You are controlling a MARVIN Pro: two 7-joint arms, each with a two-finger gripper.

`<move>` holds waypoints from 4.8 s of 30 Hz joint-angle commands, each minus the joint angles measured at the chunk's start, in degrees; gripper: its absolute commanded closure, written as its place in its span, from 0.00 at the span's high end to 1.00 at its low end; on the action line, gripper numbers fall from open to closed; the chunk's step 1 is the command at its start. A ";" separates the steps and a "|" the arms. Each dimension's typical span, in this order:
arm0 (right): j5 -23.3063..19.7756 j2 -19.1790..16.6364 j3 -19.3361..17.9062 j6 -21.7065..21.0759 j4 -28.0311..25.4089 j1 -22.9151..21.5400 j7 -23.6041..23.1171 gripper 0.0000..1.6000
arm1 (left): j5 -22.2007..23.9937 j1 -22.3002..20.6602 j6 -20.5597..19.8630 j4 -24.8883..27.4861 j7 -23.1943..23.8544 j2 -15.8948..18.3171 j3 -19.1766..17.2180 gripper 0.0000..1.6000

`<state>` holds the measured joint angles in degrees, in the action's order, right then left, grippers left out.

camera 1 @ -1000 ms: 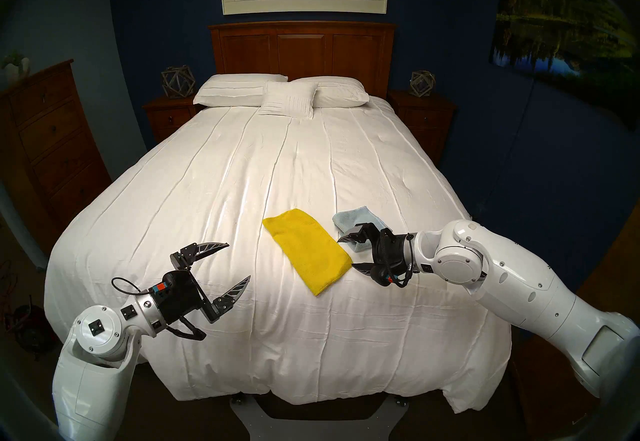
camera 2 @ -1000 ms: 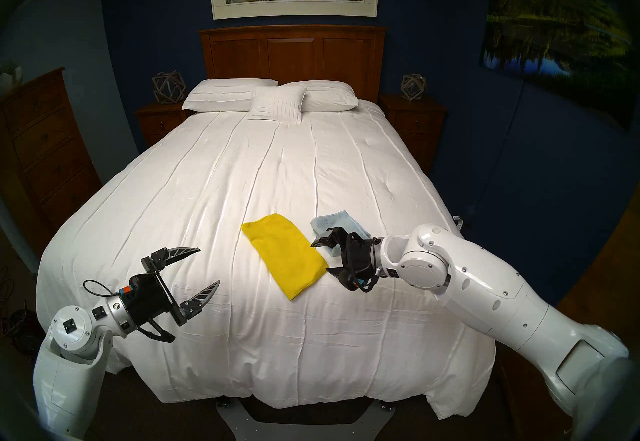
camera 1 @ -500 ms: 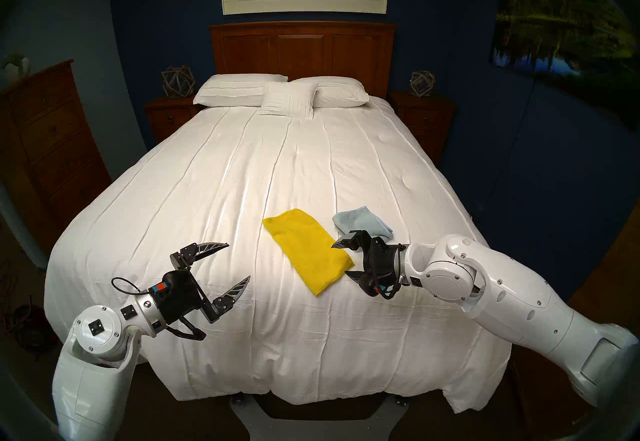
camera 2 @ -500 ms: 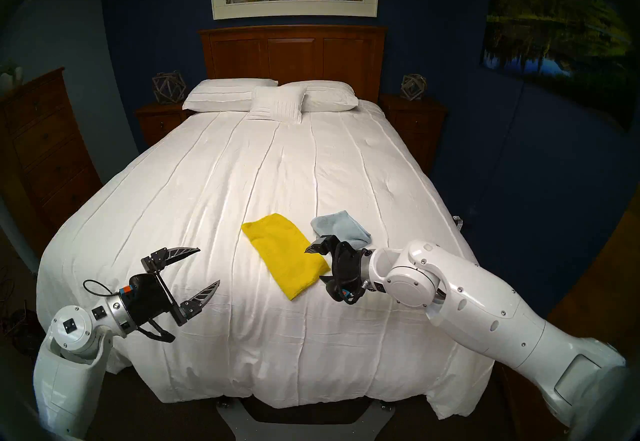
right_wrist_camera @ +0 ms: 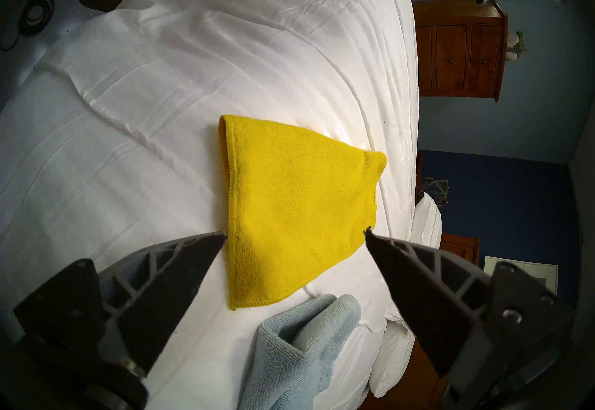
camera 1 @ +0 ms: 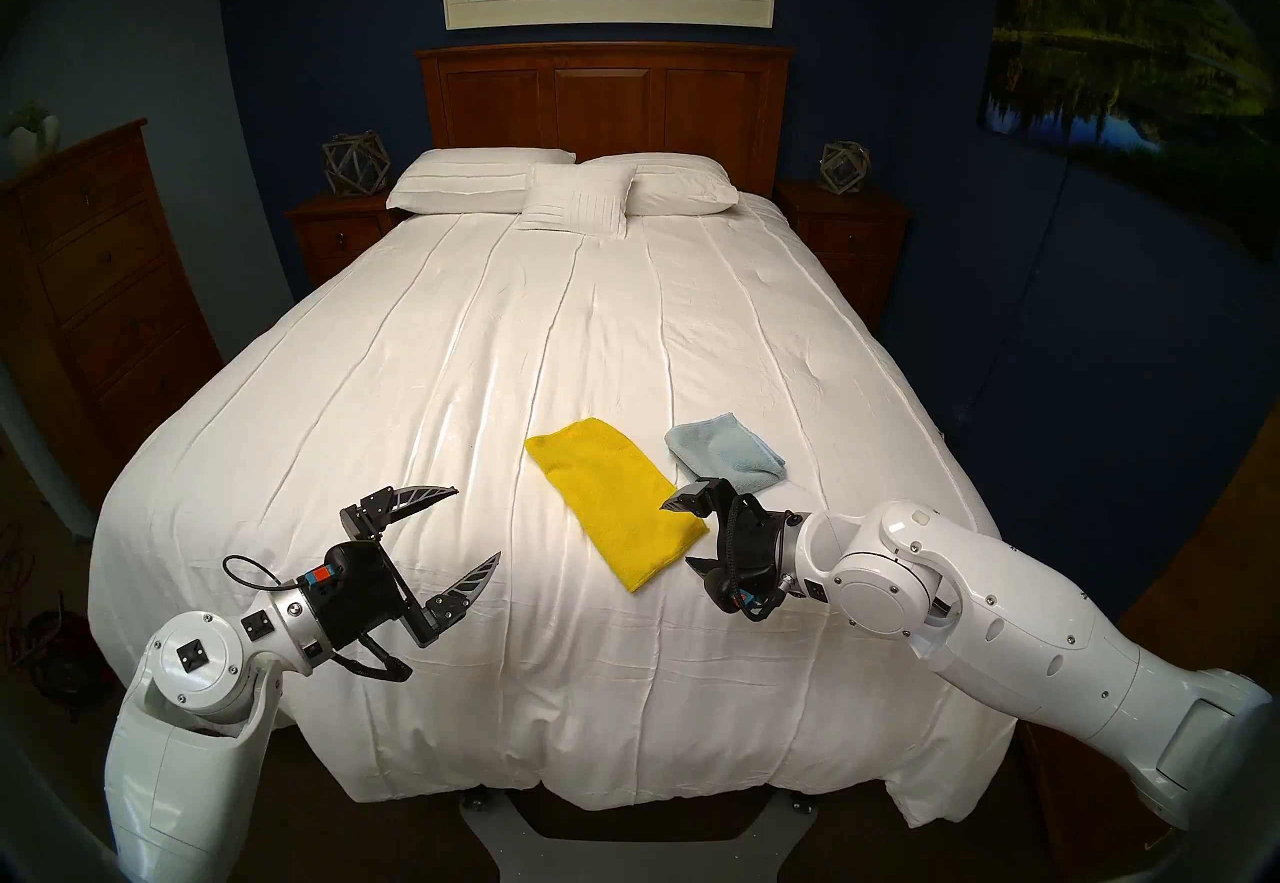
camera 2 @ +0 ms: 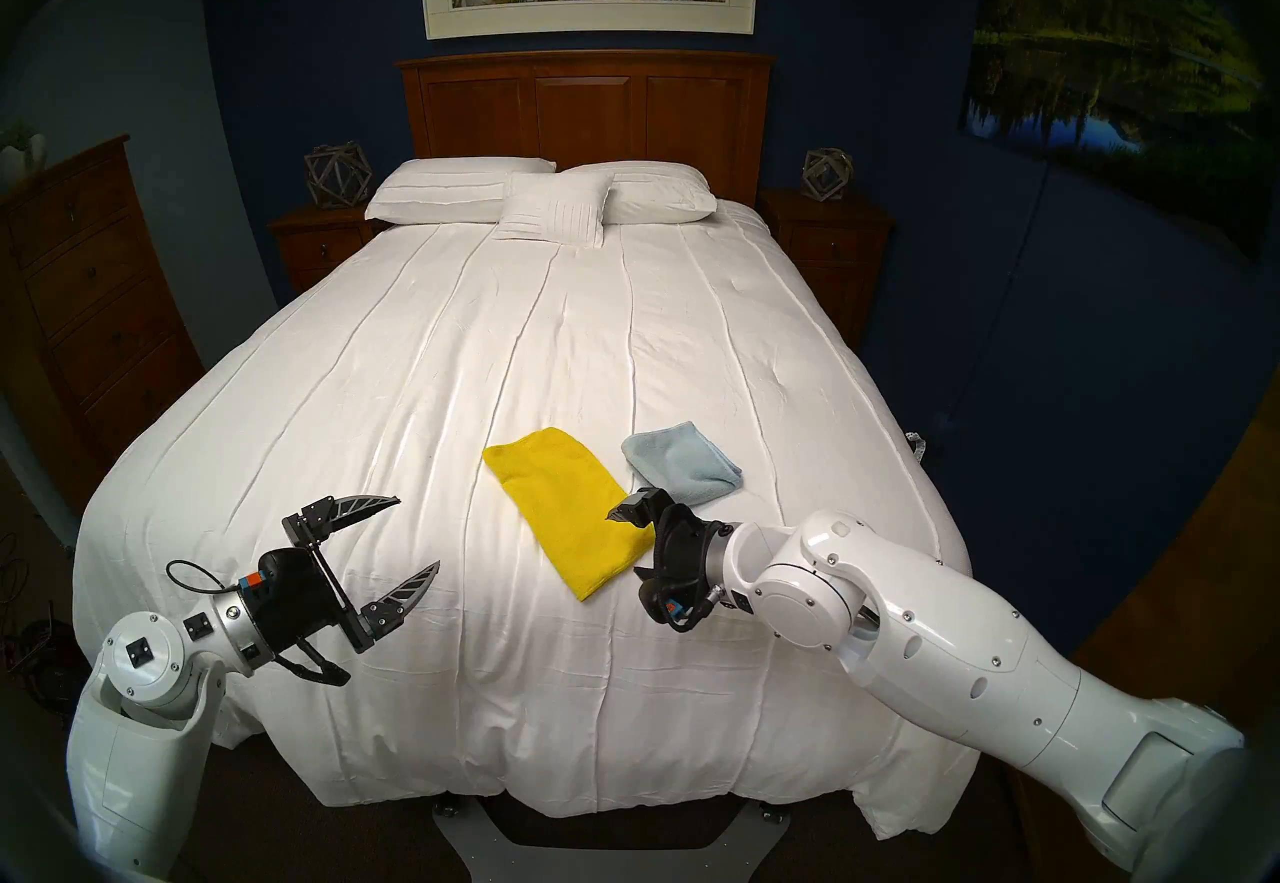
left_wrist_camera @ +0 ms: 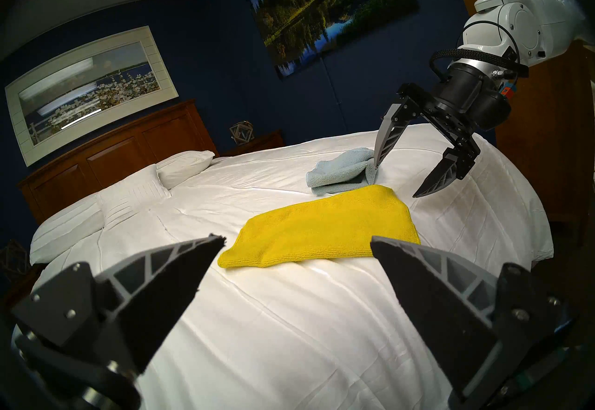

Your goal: Fold the hand towels twice and stack them up

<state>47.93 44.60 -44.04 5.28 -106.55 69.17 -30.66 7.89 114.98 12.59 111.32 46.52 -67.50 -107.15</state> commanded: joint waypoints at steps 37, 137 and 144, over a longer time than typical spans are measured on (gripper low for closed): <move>0.32 6.57 0.92 4.90 7.19 -4.63 -2.40 0.81 | 0.02 -0.12 -0.10 1.04 0.23 -0.08 -0.35 1.00; 5.96 24.28 -0.71 17.23 24.28 -21.87 -3.27 0.00 | -0.36 -0.71 0.03 0.50 0.83 -0.69 -0.42 1.00; 6.02 28.10 1.47 17.67 31.59 -25.36 -2.88 0.15 | -0.37 -0.69 0.03 0.56 0.89 -0.72 -0.46 1.00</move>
<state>54.52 67.25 -43.53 22.89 -79.14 49.30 -34.46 7.39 114.34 12.47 111.09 47.36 -68.33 -107.37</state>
